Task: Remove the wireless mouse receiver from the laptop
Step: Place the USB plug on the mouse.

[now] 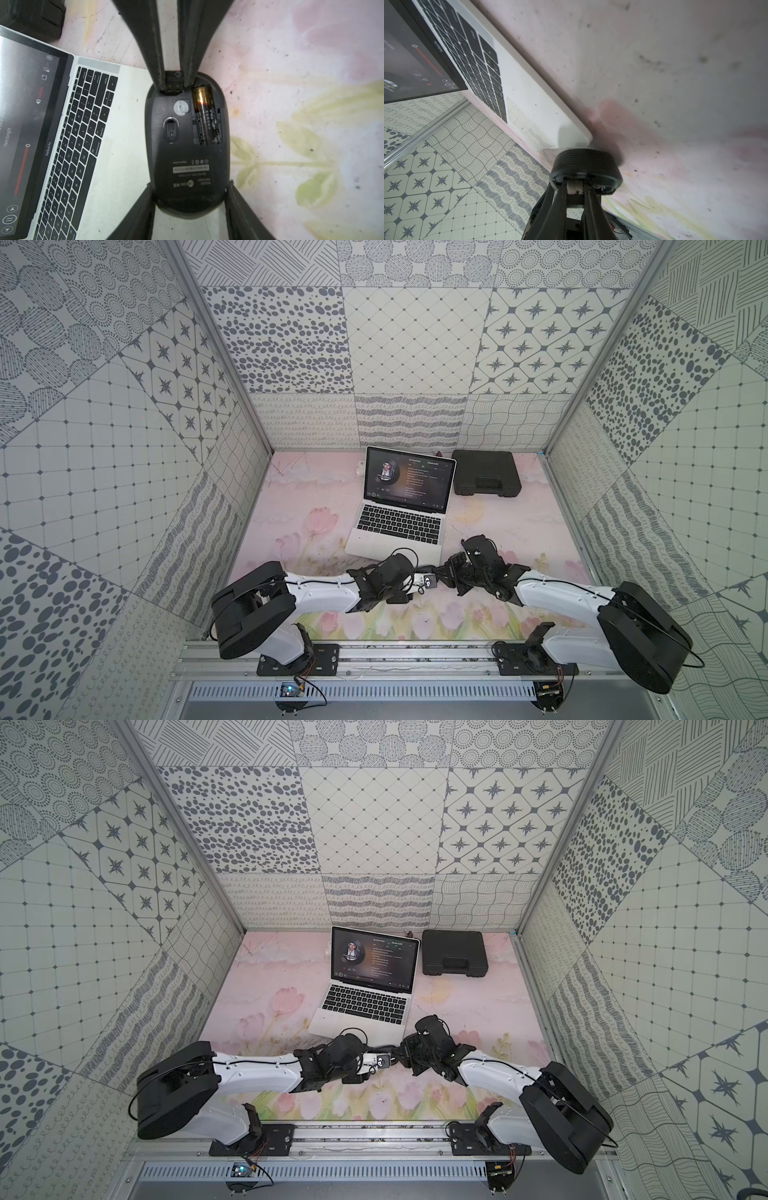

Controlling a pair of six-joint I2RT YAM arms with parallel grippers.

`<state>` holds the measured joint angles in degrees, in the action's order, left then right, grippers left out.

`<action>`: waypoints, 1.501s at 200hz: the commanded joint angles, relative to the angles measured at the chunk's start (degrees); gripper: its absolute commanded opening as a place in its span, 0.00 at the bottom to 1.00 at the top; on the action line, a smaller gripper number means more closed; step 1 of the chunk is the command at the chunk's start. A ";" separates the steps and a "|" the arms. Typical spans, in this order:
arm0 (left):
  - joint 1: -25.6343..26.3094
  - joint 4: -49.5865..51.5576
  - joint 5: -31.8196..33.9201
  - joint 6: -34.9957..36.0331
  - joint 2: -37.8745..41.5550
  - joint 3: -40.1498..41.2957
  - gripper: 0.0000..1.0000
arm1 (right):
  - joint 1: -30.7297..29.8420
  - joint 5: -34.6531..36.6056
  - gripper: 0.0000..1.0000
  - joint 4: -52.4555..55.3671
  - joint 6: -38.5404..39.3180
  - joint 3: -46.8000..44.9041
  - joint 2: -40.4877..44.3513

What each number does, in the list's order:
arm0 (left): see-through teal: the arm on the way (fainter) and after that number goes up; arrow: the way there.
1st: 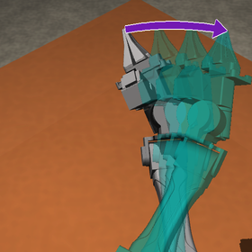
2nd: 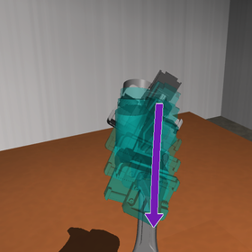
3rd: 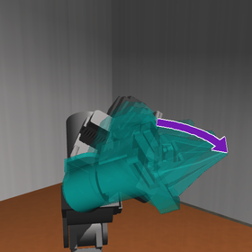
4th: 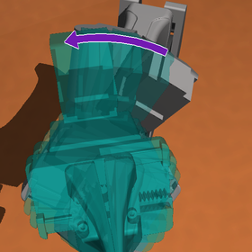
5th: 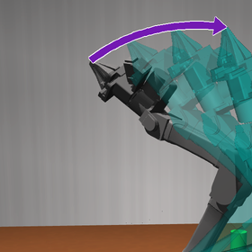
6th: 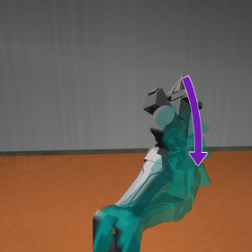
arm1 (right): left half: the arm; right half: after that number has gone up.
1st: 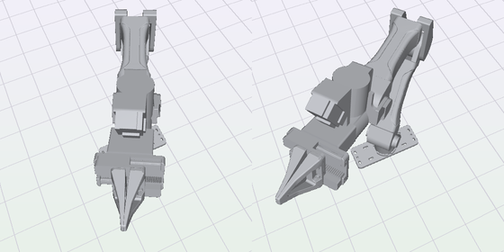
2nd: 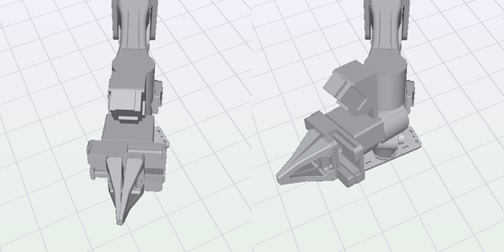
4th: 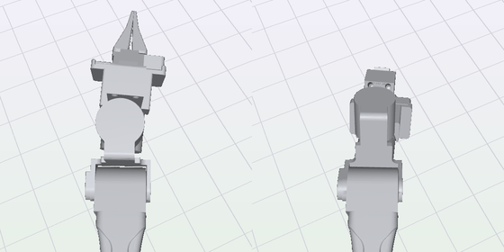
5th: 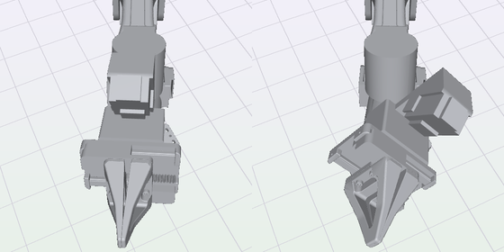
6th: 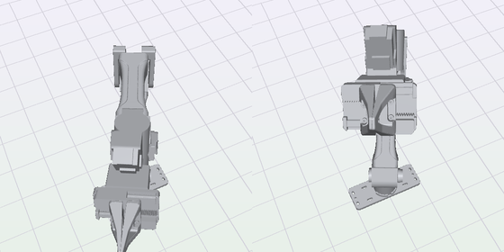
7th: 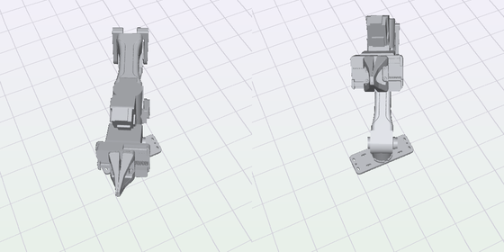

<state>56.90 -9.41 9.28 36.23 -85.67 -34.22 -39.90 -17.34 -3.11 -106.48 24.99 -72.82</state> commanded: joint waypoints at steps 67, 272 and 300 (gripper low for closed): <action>0.61 -4.33 -6.35 1.17 0.81 0.79 0.13 | -0.95 -3.58 0.08 1.98 2.68 1.88 -3.73; 0.97 -6.94 -8.82 2.02 3.75 2.16 0.11 | -1.32 -5.55 0.23 3.16 5.14 3.92 -5.90; 1.02 -7.06 -8.61 2.09 3.74 2.24 0.11 | -1.37 -6.00 0.34 3.52 5.65 4.17 -6.06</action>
<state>57.39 -9.89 6.57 36.32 -82.00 -31.77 -40.60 -21.50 -1.39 -102.04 28.60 -77.58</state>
